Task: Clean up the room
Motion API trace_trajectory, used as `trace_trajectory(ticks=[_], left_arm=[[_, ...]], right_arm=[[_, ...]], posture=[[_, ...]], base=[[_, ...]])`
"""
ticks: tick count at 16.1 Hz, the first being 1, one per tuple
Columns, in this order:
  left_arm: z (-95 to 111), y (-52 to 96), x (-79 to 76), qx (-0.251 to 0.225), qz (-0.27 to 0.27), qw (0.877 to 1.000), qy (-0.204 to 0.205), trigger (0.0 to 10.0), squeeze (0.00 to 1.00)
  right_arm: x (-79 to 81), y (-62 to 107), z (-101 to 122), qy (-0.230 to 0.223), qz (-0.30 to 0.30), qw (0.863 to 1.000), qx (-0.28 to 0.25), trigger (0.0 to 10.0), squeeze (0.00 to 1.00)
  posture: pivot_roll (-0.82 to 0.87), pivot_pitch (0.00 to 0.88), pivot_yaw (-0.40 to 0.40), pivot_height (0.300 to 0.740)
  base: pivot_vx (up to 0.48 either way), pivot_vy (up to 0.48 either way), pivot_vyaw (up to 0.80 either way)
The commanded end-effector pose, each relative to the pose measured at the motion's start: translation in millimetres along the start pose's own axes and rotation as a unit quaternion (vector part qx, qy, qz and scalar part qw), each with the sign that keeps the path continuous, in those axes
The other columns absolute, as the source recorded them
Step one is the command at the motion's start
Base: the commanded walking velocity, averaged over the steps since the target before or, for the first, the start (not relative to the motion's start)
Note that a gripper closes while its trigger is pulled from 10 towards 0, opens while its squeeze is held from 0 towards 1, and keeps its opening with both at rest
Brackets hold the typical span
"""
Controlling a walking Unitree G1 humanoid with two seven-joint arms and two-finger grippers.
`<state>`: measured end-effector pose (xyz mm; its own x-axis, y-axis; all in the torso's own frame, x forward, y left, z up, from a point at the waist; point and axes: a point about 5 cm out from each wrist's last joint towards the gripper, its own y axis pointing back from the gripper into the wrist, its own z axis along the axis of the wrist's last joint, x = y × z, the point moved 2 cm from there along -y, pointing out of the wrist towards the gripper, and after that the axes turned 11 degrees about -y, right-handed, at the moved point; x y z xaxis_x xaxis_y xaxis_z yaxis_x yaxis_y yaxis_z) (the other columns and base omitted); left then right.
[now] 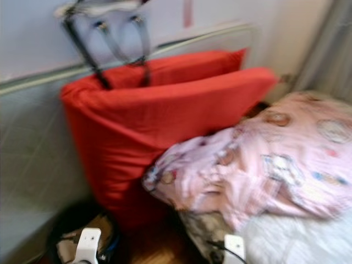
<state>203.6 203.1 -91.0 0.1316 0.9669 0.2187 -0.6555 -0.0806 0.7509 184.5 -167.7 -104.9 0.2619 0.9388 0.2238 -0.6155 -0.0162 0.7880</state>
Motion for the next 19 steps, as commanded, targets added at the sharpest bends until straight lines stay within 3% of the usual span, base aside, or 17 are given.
trace_trajectory(ticks=[1, 6, 9, 11, 14, 15, 16, 19], left_arm=[[-0.7, -0.2, 1.2, 0.005, 0.000, 1.000, -0.006, 10.0, 0.00], [-0.8, -0.1, 1.0, 0.005, -0.001, 1.000, -0.006, 10.0, 0.00], [-0.7, -0.1, 1.3, 0.005, 0.000, 1.000, -0.006, 10.0, 0.00], [-0.6, -0.2, 1.1, 0.004, 0.000, 1.000, -0.006, 10.0, 0.00], [1.0, 0.0, 1.7, -0.005, 0.002, 1.000, -0.008, 10.0, 0.00], [1.2, 0.0, 1.7, -0.006, 0.002, 1.000, -0.008, 10.0, 0.00], [5.1, 0.5, 1.5, -0.026, 0.003, 1.000, -0.002, 10.0, 0.00], [12.8, 1.8, 2.0, -0.066, 0.003, 0.998, 0.000, 10.0, 0.00]], right_arm=[[-4.6, 0.8, 0.0, 0.000, -0.008, 1.000, -0.002, 10.0, 0.00], [-32.3, 6.8, 3.3, -0.002, -0.019, 1.000, -0.008, 10.0, 0.00], [-35.9, 7.5, 4.3, -0.003, -0.020, 1.000, -0.008, 10.0, 0.00], [-31.8, 6.0, 5.9, -0.004, -0.017, 1.000, -0.009, 10.0, 0.00], [-4.9, -0.8, 10.0, -0.006, -0.004, 1.000, -0.015, 10.0, 0.00], [-3.1, -1.2, 10.3, -0.007, -0.003, 1.000, -0.016, 10.0, 0.00], [5.9, -3.3, 16.5, -0.019, 0.004, 0.999, -0.030, 10.0, 0.00], [12.7, -5.8, 33.0, -0.023, 0.013, 0.998, -0.059, 10.0, 0.00]], posture=[[0.03, 0.000, -0.011, 0.740], [0.03, 0.000, -0.012, 0.740], [0.03, 0.000, -0.012, 0.740], [0.03, 0.000, -0.011, 0.740], [0.03, 0.000, -0.010, 0.740], [0.03, 0.000, -0.010, 0.740], [0.03, 0.000, -0.011, 0.740], [0.03, 0.000, -0.012, 0.740]], base=[[0.244, 0.000, 0.00], [0.247, 0.000, 0.00], [0.249, 0.000, 0.00], [0.249, 0.000, 0.00], [0.166, 0.000, 0.00], [0.000, 0.000, 0.00], [0.000, 0.000, 0.00], [0.000, 0.000, 0.00]])
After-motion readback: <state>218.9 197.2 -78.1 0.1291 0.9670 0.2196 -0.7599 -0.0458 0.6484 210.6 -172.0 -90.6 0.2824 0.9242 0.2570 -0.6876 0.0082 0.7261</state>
